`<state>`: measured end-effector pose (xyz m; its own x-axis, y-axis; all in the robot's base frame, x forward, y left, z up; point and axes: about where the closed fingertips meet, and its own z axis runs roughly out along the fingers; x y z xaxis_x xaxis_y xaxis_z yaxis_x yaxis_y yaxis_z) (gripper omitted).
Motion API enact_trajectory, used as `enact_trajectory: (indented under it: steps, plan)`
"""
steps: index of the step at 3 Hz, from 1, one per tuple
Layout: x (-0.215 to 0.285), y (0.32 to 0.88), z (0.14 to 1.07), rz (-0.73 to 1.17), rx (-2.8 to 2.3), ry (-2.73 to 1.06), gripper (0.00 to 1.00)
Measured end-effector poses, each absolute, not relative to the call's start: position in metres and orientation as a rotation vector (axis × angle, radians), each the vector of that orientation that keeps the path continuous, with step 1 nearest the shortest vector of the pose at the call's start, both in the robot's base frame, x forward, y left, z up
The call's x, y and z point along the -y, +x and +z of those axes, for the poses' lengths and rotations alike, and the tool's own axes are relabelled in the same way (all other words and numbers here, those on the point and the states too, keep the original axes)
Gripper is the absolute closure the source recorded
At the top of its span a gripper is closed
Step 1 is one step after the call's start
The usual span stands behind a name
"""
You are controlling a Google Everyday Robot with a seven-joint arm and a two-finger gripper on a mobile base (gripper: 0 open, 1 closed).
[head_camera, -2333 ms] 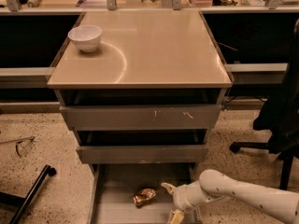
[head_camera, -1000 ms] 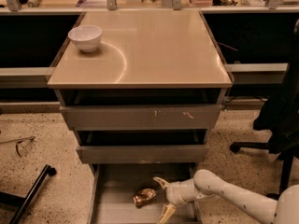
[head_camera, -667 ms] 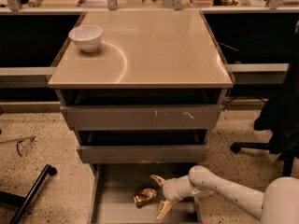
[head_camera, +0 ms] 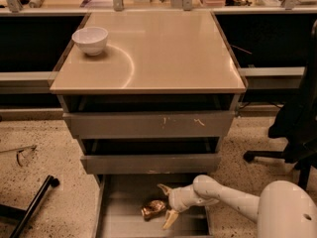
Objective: Pick orange can from bottom drawer and place on counter
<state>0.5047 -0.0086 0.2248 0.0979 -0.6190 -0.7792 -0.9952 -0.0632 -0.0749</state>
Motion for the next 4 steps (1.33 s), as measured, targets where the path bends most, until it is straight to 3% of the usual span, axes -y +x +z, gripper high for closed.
enact_trajectory:
  steps: [1,4]
  plan:
    - [-0.021,0.506,0.194,0.813,-1.617,-1.759,0.0]
    - [-0.021,0.531,0.164,0.741,-1.604,-1.755,0.0]
